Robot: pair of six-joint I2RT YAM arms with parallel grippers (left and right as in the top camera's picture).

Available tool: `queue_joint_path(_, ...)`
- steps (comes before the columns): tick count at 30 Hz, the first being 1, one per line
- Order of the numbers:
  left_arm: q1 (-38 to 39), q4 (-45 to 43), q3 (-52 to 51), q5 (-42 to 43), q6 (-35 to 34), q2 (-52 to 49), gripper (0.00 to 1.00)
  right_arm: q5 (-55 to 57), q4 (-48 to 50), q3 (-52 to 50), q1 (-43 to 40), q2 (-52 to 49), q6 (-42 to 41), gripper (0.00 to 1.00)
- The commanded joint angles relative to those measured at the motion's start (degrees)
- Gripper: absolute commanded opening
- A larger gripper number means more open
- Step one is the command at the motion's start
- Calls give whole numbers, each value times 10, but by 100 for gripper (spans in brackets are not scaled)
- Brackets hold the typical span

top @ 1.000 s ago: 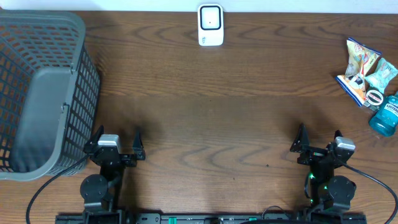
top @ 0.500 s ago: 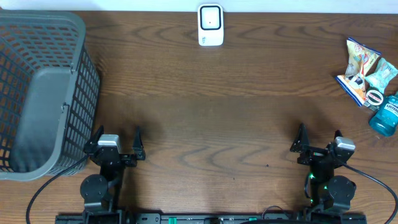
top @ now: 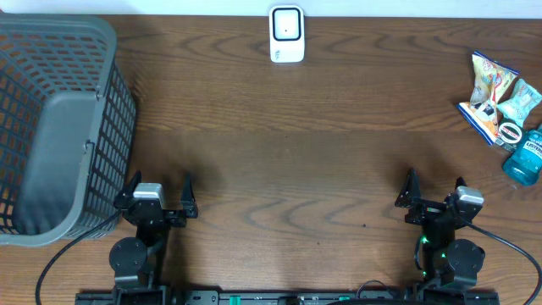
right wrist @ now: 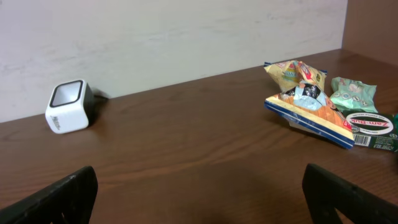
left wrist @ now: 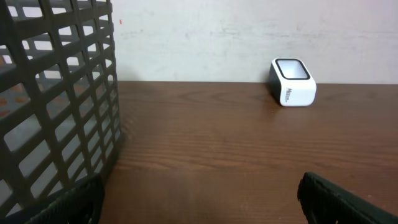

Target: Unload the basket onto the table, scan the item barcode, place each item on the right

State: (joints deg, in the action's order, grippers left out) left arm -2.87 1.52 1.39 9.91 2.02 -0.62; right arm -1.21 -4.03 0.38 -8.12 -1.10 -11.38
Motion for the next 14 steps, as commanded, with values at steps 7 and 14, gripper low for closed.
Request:
queue_joint_path(7, 2, 18, -12, -3, 12, 4, 98, 7, -3, 0, 3, 0, -6, 99)
queue_joint_path(14, 2, 18, -12, -3, 12, 4, 98, 7, -3, 0, 3, 0, -6, 99)
